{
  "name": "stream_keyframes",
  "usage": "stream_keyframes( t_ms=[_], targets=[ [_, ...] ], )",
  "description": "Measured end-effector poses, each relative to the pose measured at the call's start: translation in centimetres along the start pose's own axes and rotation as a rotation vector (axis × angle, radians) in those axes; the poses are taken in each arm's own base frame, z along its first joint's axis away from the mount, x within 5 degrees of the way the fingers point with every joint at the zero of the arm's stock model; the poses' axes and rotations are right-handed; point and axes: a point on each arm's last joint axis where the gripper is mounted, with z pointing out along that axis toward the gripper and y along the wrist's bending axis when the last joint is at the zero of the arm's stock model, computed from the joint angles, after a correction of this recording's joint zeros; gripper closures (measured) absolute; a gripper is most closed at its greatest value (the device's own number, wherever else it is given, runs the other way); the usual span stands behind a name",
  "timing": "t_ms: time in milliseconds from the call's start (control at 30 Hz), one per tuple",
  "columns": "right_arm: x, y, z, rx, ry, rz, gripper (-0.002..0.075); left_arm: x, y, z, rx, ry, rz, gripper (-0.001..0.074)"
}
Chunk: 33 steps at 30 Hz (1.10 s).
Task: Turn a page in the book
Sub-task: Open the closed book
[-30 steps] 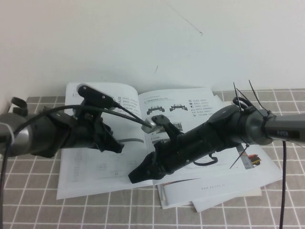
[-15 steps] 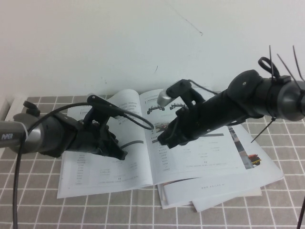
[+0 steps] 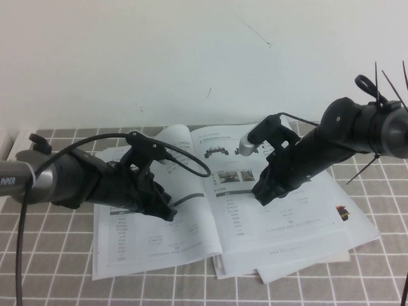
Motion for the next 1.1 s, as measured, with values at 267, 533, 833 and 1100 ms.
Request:
stream_keyframes(
  t_ms=[267,533,833,1100],
  targets=[
    [0.4,1.0,-0.9,-0.088,0.085,-0.028,0.0726,0.1,-0.5,0.0,0.057,0.010,0.000,0.0739],
    [-1.5,4.4,-4.6,-0.125,0.076,-0.109,0.0726,0.1,-0.5,0.0,0.053,0.010,-0.006,0.0739],
    [-2.6,3.1,-8.9,-0.019,-0.045,0.025,0.0727,-2.2,-0.8,-3.1,0.027,-0.080,0.018,0.0739],
    [-2.1,1.0,-15.1,0.016,-0.159,0.171,0.0727,-7.7,-2.9,-14.8,-0.065,-0.387,0.103,0.0739]
  ],
)
